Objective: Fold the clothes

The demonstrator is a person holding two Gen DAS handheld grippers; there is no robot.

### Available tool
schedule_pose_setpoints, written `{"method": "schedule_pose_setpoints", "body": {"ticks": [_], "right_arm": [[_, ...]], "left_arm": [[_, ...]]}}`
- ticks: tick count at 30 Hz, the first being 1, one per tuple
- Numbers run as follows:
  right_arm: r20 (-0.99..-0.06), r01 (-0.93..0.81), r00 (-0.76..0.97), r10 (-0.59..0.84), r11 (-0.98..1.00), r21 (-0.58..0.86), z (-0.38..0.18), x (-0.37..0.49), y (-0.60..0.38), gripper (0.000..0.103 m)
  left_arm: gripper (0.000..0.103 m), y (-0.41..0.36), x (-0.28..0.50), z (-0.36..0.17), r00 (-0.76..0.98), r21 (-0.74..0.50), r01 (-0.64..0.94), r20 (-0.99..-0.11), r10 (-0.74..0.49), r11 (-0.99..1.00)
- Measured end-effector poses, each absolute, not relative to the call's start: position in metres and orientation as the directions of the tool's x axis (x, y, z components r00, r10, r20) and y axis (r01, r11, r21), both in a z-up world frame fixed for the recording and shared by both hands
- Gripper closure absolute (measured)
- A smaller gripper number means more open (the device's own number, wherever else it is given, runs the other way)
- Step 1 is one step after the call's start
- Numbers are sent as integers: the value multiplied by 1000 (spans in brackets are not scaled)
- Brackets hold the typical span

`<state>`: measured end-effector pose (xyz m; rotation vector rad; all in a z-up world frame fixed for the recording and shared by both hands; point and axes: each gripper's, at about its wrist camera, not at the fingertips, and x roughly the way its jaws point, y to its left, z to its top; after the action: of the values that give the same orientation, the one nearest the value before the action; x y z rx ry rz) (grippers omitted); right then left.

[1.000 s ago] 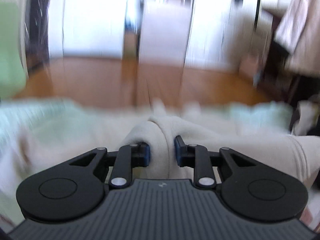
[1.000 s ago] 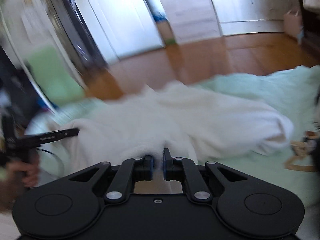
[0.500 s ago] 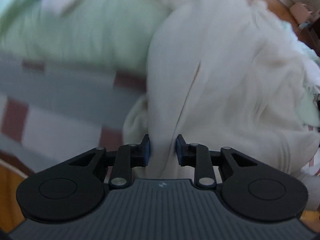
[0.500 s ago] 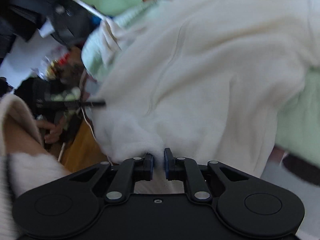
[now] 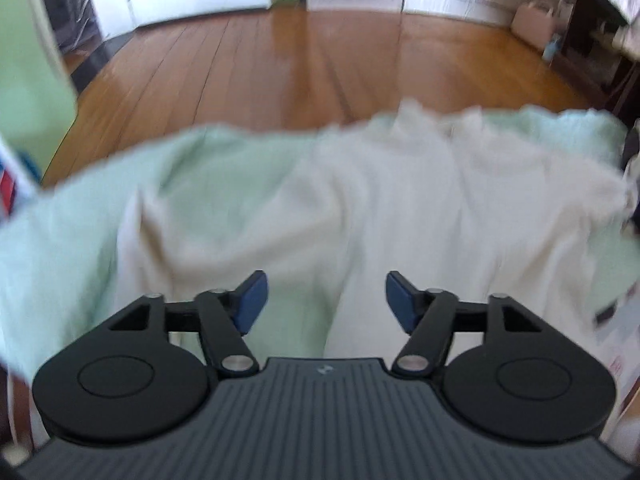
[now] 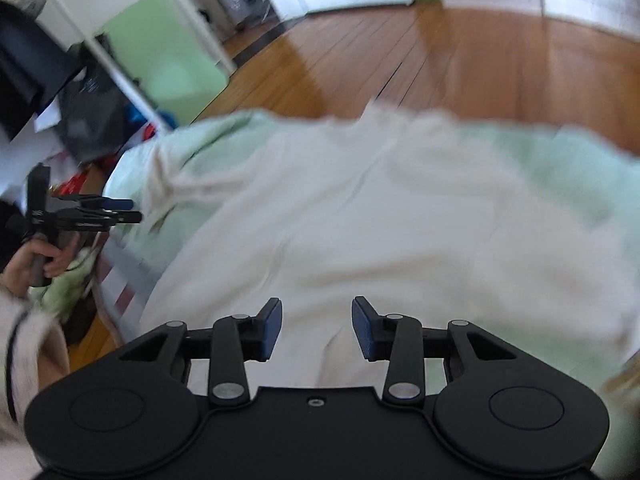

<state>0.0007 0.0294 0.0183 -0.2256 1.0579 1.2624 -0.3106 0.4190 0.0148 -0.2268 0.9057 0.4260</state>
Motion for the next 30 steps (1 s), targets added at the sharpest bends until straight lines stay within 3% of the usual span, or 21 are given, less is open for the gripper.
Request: {"method": "schedule_pose_setpoints", "body": {"ticks": [7, 13, 18, 20, 23, 26, 30], "right_arm": [[-708, -572, -116, 696, 536, 621, 142, 113, 78, 59], [-801, -564, 36, 598, 674, 478, 279, 127, 106, 59], [-726, -650, 178, 665, 633, 421, 390, 120, 100, 59], [-670, -669, 182, 720, 590, 452, 409, 123, 93, 54], [-642, -727, 133, 755, 515, 455, 381, 126, 92, 34], [-699, -841, 155, 698, 464, 277, 275, 120, 112, 34], [-819, -945, 197, 539, 327, -12, 110, 111, 149, 35]], "left_arm": [[34, 466, -207, 83, 556, -31, -454, -791, 256, 890], [30, 448, -175, 84, 553, -28, -409, -803, 223, 912], [30, 437, -157, 80, 490, 10, -412, -841, 231, 911], [26, 433, -147, 77, 491, 17, -387, -843, 221, 922], [24, 423, -130, 66, 485, 66, -333, -843, 231, 941], [23, 415, -111, 44, 492, 119, -262, -837, 239, 958], [22, 430, -88, 2, 489, 84, -279, -845, 217, 956]]}}
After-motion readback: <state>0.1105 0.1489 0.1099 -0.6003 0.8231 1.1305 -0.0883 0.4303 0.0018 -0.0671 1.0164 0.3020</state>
